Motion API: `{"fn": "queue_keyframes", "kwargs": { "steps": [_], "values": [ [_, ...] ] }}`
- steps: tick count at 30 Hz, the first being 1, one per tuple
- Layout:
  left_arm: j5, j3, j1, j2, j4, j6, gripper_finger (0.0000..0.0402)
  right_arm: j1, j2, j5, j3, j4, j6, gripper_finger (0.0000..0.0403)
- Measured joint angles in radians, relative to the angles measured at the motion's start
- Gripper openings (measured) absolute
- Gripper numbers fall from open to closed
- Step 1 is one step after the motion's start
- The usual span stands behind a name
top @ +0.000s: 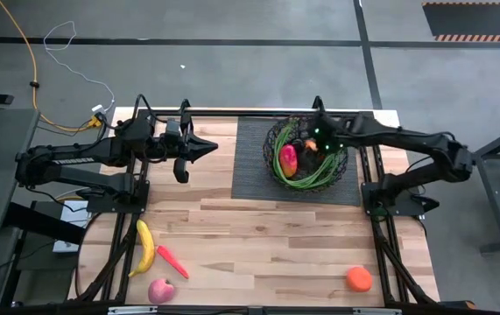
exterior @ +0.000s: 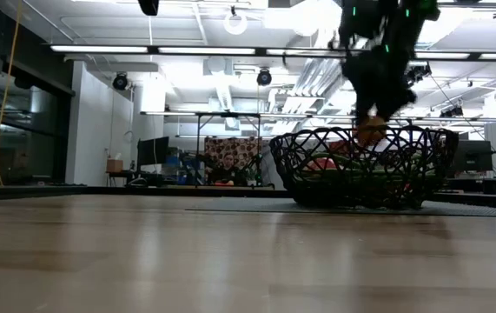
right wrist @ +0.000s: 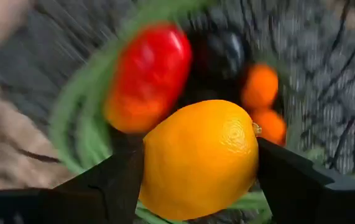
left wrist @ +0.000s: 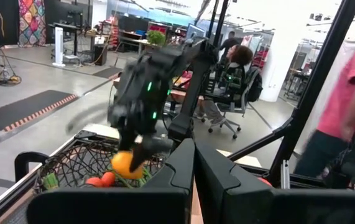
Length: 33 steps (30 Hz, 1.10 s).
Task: Build produce basket
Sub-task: Put the lemon into the wire basket
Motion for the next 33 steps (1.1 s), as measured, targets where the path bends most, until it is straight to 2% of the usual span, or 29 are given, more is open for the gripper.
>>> {"fn": "queue_keyframes", "kwargs": {
  "steps": [5,10,14,19,33],
  "values": [
    [-0.01,0.0,0.0,0.0,0.001,0.005,0.0,-0.025,0.049,-0.003,-0.14,0.167,0.003,0.0264],
    [-0.014,0.0,0.0,0.0,0.001,0.016,0.0,-0.028,0.073,0.016,-0.19,0.323,0.021,0.0264],
    [-0.016,0.0,0.0,0.0,0.001,0.016,0.0,-0.028,0.117,0.064,-0.194,0.339,0.008,0.0264],
    [-0.021,0.0,0.0,0.0,0.001,0.016,0.0,-0.028,0.17,0.075,-0.194,0.381,-0.013,0.0264],
    [-0.024,0.0,0.0,0.0,0.002,0.016,0.0,-0.028,0.174,0.081,-0.194,0.397,-0.004,0.0264]
  ]
}}
